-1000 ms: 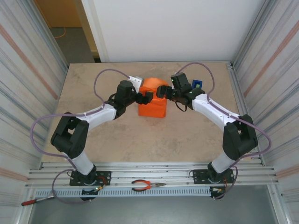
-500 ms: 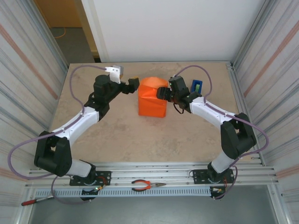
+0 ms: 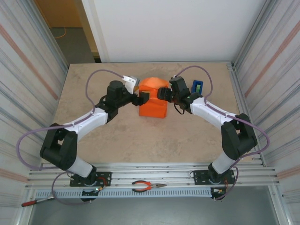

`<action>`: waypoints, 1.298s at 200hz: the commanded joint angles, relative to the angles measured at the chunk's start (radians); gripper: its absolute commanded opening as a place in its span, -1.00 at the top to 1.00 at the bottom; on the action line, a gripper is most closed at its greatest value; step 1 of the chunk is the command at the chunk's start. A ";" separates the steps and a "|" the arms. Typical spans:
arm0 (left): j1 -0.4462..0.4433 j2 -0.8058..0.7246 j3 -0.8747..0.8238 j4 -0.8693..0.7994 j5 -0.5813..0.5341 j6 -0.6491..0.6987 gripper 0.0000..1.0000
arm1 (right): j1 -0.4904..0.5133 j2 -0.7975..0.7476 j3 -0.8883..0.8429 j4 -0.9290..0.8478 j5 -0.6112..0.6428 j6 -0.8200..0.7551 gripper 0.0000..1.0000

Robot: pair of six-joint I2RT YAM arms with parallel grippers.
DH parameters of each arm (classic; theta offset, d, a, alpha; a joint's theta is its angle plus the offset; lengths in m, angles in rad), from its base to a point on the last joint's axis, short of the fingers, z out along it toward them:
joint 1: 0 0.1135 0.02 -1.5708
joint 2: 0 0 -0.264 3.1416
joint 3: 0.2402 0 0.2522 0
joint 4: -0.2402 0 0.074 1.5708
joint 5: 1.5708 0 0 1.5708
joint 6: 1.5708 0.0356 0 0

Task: Wrap the gift box in paper
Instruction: Fold the wrapping paper for the gift box.

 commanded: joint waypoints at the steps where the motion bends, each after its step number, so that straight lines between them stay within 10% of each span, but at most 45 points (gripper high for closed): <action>1: 0.001 0.045 0.026 -0.016 -0.086 0.057 -0.61 | 0.008 0.025 -0.046 -0.109 0.020 -0.012 -0.59; 112: 0.006 0.213 0.169 0.007 -0.154 0.092 -0.09 | 0.021 0.027 -0.049 -0.112 0.031 -0.012 -0.56; 183: 0.006 0.215 0.128 0.021 -0.114 0.074 0.73 | 0.007 0.006 0.044 -0.137 -0.025 -0.022 -0.55; 259: -0.008 0.155 0.040 0.058 -0.168 -0.034 0.76 | 0.032 0.048 0.029 -0.073 0.002 0.003 -0.16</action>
